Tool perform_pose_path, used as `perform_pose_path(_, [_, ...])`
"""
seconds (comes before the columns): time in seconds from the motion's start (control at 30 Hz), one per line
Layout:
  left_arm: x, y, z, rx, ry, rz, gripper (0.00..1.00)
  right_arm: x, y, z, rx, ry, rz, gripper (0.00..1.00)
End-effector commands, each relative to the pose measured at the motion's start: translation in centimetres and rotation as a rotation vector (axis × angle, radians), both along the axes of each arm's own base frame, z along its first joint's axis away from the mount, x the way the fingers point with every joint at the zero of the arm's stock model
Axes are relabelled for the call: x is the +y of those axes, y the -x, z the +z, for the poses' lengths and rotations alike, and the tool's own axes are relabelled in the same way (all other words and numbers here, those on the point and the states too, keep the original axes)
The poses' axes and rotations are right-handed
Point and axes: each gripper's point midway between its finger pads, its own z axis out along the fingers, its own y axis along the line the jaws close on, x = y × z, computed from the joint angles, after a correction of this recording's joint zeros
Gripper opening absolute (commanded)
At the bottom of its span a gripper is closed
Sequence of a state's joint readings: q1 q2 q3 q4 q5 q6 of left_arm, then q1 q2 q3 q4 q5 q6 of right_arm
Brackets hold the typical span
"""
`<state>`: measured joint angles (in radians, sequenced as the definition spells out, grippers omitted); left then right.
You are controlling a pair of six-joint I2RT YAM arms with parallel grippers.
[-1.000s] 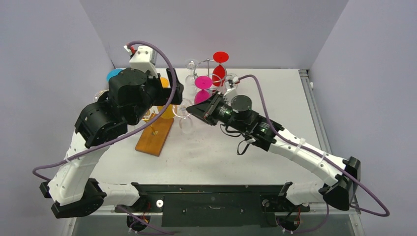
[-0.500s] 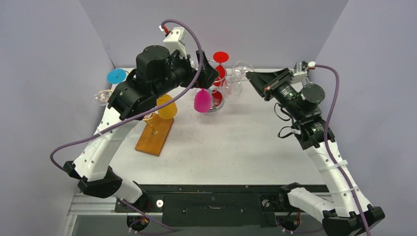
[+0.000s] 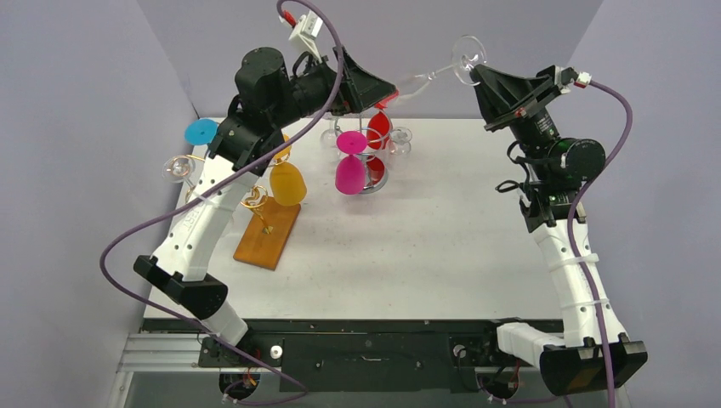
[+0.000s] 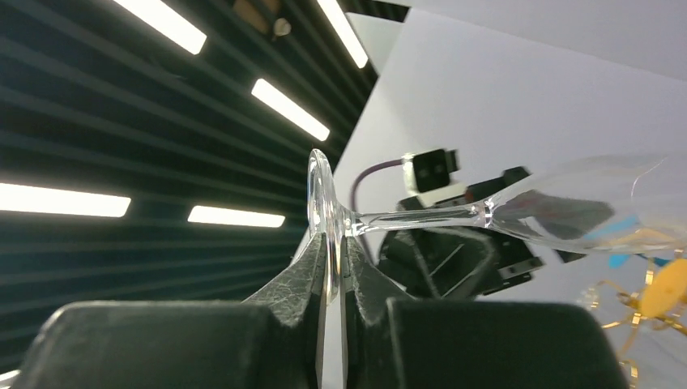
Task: Take the wine glass off the wine glass rack
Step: Place the wine glass at the center of the board.
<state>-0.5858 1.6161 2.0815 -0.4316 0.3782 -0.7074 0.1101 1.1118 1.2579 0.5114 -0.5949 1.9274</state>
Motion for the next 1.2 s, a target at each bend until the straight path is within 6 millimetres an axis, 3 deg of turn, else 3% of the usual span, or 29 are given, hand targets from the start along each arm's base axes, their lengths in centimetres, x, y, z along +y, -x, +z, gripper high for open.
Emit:
perform_pose_path(0.0, [-0.3, 0.1, 4.4, -0.065, 0.179, -0.124, 0.81, -1.0, 4.8, 6.5, -0.209, -0.134, 0.11, 0.0])
perform_pose_path(0.17, [0.7, -0.8, 5.9, -0.08, 0.234, -0.134, 0.79, -1.4, 5.2, 8.2, -0.239, -0.177, 0.122, 0.0])
perform_pose_path(0.4, [1.1, -0.4, 7.6, -0.094, 0.31, -0.212, 0.75, -1.6, 5.1, 8.8, -0.249, -0.198, 0.141, 0.0])
perform_pose_path(0.9, [1.2, 3.6, 10.7, -0.133, 0.44, -0.415, 0.59, -1.8, 5.4, 8.6, -0.284, -0.295, 0.331, 0.0])
perform_pose_path(1.17, [0.8, 7.8, 13.7, -0.215, 0.473, -0.525, 0.52, -2.1, 4.7, 7.7, -0.269, -0.349, 0.414, 0.0])
